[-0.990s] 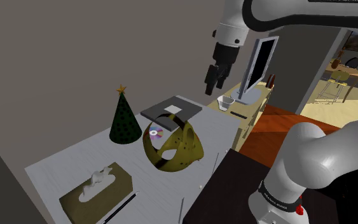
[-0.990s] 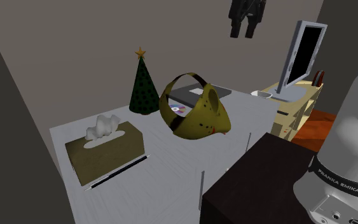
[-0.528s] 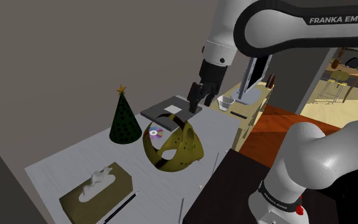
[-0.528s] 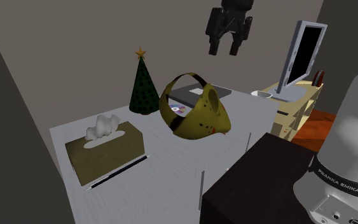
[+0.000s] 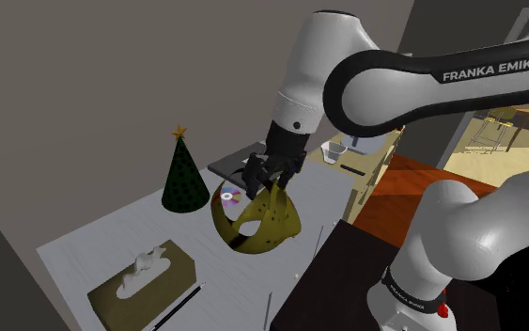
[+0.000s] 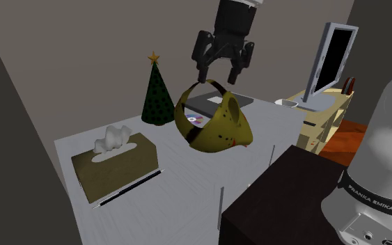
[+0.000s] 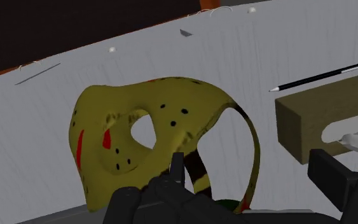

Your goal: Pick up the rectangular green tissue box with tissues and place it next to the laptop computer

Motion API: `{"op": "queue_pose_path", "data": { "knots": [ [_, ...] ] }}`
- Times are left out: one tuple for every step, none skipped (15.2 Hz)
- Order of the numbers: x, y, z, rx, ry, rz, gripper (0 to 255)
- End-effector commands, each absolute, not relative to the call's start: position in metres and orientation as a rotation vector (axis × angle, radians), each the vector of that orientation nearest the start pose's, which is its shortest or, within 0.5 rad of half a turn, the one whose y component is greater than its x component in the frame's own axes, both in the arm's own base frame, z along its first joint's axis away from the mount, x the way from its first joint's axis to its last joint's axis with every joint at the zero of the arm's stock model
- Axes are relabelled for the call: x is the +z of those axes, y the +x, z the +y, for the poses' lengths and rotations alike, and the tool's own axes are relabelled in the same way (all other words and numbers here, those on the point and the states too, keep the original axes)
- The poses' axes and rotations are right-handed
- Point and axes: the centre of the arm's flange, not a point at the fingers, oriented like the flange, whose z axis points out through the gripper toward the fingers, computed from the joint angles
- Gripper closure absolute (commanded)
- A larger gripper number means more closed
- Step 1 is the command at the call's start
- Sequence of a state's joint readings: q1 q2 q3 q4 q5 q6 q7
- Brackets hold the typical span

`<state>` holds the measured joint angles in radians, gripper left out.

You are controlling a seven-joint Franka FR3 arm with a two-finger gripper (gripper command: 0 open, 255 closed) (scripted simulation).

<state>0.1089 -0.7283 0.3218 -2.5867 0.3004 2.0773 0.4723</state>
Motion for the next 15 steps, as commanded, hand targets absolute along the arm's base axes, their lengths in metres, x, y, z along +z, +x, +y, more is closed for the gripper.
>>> {"op": "queue_pose_path", "data": {
  "knots": [
    [0.483,0.322,0.192,-0.254,-2.950,0.375,0],
    [0.478,0.324,0.203,-0.260,-2.939,0.396,0],
    [0.472,0.326,0.214,-0.267,-2.927,0.417,0],
    [0.467,0.328,0.225,-0.273,-2.916,0.439,0],
    [0.462,0.331,0.236,-0.280,-2.905,0.460,0],
    [0.457,0.334,0.247,-0.286,-2.893,0.481,0],
    [0.452,0.337,0.258,-0.292,-2.881,0.502,0],
    [0.448,0.340,0.269,-0.299,-2.869,0.523,0],
    [0.443,0.343,0.280,-0.305,-2.857,0.543,0],
    [0.439,0.347,0.291,-0.311,-2.845,0.564,0],
    [0.434,0.350,0.302,-0.317,-2.832,0.584,0],
    [0.430,0.354,0.313,-0.323,-2.820,0.604,0],
    [0.426,0.358,0.324,-0.329,-2.807,0.625,0],
    [0.422,0.362,0.335,-0.335,-2.794,0.645,0],
    [0.418,0.367,0.346,-0.341,-2.781,0.664,0]
  ]
}}
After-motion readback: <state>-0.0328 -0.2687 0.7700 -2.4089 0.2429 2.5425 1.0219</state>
